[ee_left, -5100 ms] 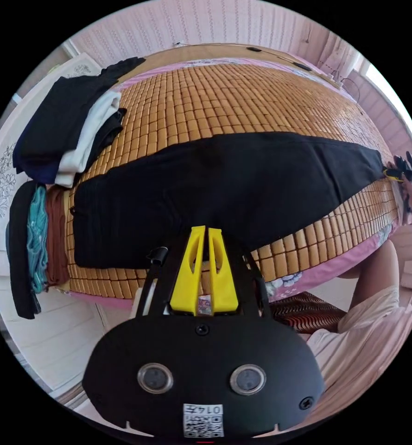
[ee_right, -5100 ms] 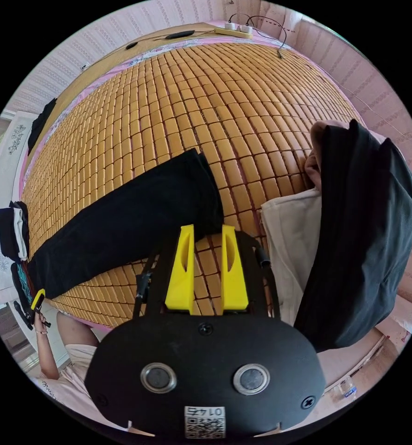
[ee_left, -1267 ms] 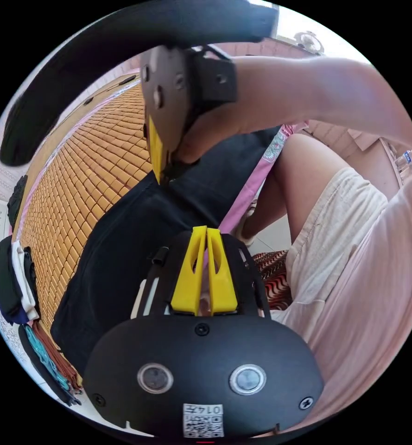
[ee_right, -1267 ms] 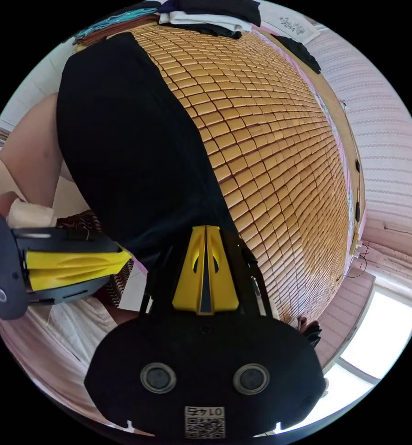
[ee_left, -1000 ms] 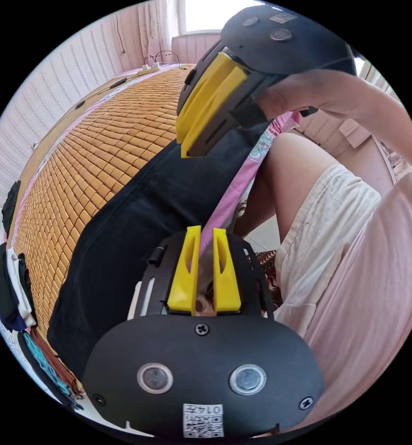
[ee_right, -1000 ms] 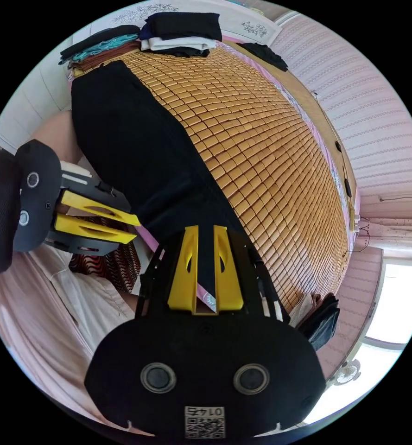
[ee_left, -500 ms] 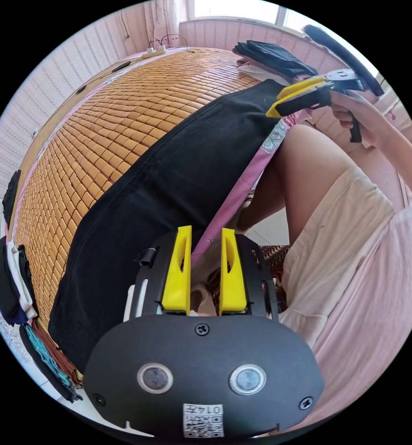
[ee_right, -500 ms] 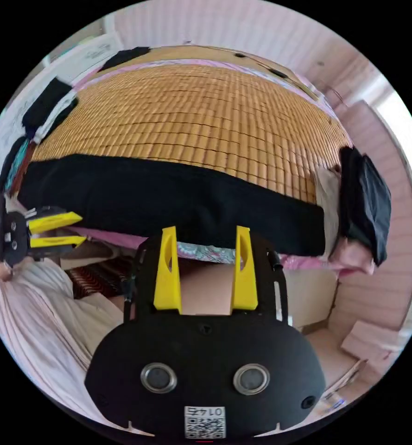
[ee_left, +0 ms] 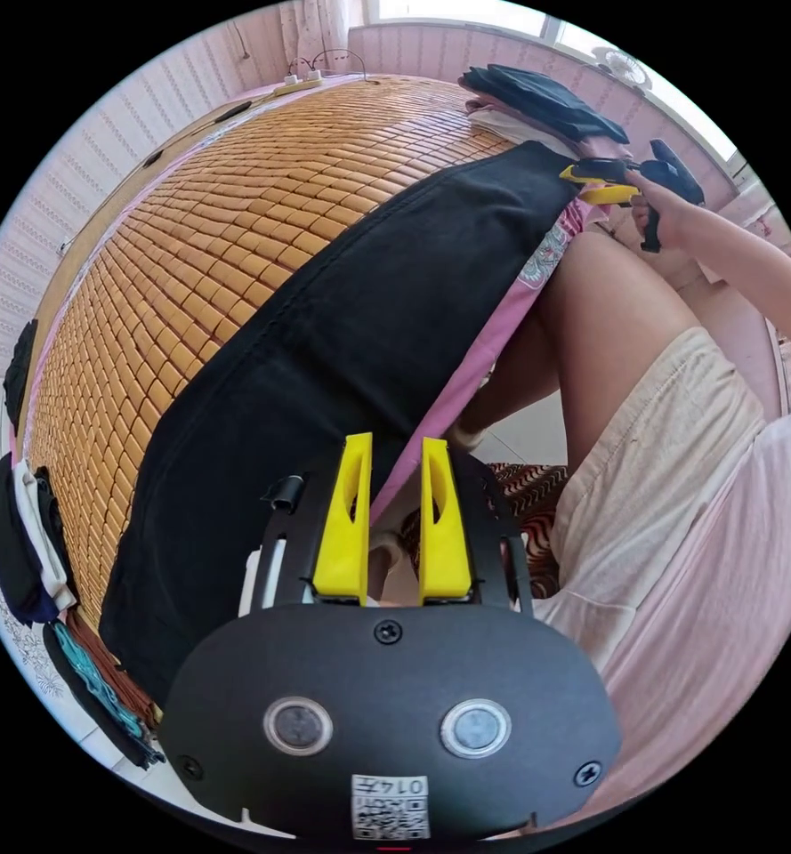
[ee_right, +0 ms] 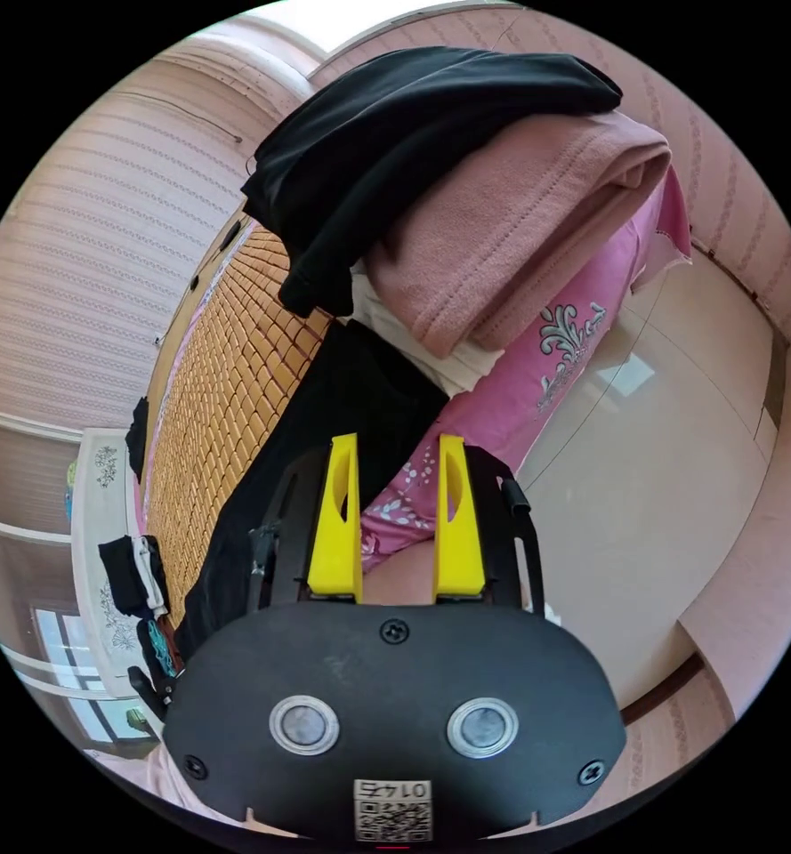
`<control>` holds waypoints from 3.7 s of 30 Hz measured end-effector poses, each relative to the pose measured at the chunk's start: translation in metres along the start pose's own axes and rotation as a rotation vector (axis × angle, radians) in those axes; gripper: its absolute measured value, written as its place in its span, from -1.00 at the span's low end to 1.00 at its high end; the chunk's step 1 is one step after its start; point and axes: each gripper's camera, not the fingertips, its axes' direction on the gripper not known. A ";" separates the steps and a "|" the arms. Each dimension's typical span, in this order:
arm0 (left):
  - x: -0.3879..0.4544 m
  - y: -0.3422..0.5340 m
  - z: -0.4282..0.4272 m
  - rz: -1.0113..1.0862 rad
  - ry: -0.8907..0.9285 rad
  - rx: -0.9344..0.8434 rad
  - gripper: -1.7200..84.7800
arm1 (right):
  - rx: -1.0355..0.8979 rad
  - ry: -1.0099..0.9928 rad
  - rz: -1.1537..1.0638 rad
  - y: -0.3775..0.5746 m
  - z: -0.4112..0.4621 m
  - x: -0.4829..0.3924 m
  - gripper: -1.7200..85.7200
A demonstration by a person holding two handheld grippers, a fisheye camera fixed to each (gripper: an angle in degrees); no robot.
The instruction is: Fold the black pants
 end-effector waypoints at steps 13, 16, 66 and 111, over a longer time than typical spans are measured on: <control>-0.101 0.066 -0.040 -0.428 -0.093 0.013 -0.76 | 0.092 -0.196 -0.042 -0.005 -0.040 0.079 -0.94; -0.123 0.092 -0.050 -0.548 -0.135 0.011 -0.78 | 0.153 -0.487 -0.070 -0.010 -0.058 0.083 -0.94; -0.081 0.092 -0.053 -0.278 0.209 0.227 -0.98 | -0.519 0.112 -1.459 0.271 0.096 -0.587 -0.97; 0.011 0.067 -0.018 -0.012 0.185 0.378 -0.71 | -0.489 0.211 -0.865 0.051 0.112 -0.531 -0.62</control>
